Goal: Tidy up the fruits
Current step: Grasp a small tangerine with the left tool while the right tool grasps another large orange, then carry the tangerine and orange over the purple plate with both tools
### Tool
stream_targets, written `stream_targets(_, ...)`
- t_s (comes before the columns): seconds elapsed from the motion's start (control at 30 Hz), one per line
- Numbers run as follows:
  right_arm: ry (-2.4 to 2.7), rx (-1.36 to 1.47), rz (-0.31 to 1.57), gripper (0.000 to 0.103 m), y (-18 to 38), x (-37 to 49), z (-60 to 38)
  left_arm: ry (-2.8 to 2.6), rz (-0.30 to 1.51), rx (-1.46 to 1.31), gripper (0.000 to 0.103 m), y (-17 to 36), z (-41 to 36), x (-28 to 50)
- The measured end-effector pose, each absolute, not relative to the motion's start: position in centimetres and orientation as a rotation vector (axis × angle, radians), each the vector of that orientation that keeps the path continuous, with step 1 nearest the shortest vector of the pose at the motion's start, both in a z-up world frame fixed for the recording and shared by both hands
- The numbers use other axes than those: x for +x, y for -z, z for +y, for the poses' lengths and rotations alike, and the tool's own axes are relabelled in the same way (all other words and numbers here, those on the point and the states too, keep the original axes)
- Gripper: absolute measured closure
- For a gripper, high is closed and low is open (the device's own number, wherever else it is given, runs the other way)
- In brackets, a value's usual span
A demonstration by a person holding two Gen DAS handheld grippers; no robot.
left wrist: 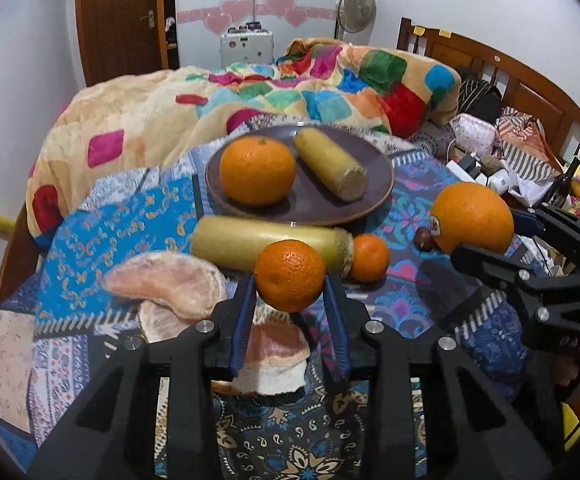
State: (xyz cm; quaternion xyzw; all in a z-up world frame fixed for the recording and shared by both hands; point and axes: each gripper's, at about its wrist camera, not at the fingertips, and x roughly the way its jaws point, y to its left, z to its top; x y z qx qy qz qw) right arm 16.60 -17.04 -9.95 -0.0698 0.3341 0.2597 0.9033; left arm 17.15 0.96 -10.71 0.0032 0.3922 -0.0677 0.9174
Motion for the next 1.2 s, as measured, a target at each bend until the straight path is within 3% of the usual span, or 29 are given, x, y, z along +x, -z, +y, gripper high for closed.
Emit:
stream_targets(0.7,-0.484,-0.166,0.577,0.042,6.0,23.2,-17.0,0.083,0.701,0.019,0.068,5.9,0.7,23.4)
stream_targets(1.2,-0.486,-0.192,0.696,0.042,8.6,30.0,-14.7,0.006,0.754,0.086,0.068,6.9,0.5,30.1)
